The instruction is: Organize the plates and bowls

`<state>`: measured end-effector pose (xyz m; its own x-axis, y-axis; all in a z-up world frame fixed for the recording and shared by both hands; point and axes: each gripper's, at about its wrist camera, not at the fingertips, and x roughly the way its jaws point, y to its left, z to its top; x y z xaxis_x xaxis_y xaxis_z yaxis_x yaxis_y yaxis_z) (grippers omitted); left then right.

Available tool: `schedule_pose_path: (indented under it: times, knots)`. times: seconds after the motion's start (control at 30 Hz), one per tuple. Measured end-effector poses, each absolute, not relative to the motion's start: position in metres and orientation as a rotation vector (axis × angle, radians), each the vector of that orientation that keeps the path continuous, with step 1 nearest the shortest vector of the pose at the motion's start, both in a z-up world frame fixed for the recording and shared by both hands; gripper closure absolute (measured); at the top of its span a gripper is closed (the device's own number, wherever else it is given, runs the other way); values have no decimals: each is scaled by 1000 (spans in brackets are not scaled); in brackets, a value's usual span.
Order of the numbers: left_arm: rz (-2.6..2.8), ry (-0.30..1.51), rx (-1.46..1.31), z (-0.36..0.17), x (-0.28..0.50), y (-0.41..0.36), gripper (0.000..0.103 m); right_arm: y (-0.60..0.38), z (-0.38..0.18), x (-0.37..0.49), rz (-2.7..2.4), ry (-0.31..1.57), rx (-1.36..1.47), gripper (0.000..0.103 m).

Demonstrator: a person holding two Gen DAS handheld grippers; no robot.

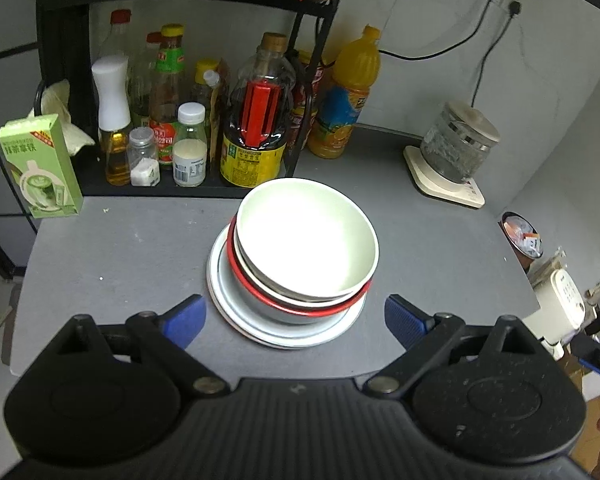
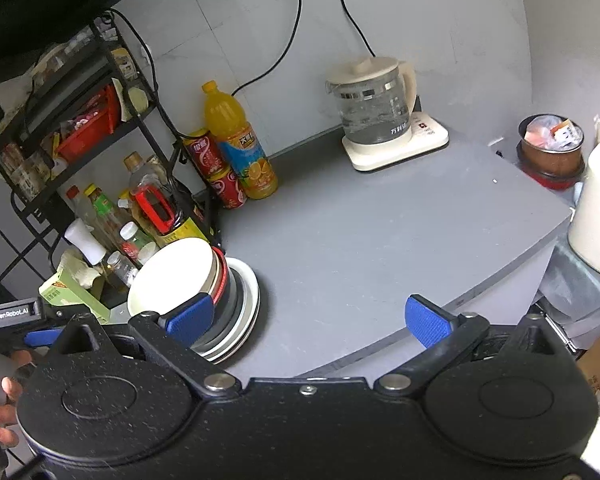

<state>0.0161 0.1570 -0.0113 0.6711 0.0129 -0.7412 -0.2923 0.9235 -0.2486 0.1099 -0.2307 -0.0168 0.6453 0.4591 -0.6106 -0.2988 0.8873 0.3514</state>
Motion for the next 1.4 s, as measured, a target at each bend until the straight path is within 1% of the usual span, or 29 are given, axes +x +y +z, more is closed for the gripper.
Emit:
schedule_pose_path:
  times: [0.23, 0.37, 0.83, 1.4]
  knots:
    - [160, 798, -334, -6, -8, 153, 3, -223, -7, 87, 419, 725, 173, 0]
    - [150, 778, -311, -1, -23, 149, 0, -215, 1, 74, 405, 696, 89, 0]
    - [156, 717, -270, 10, -62, 144, 0, -205, 11, 42, 361, 676, 27, 0]
    - [86, 673, -151, 3, -80, 112, 0, -204, 10, 16, 295, 606, -15, 0]
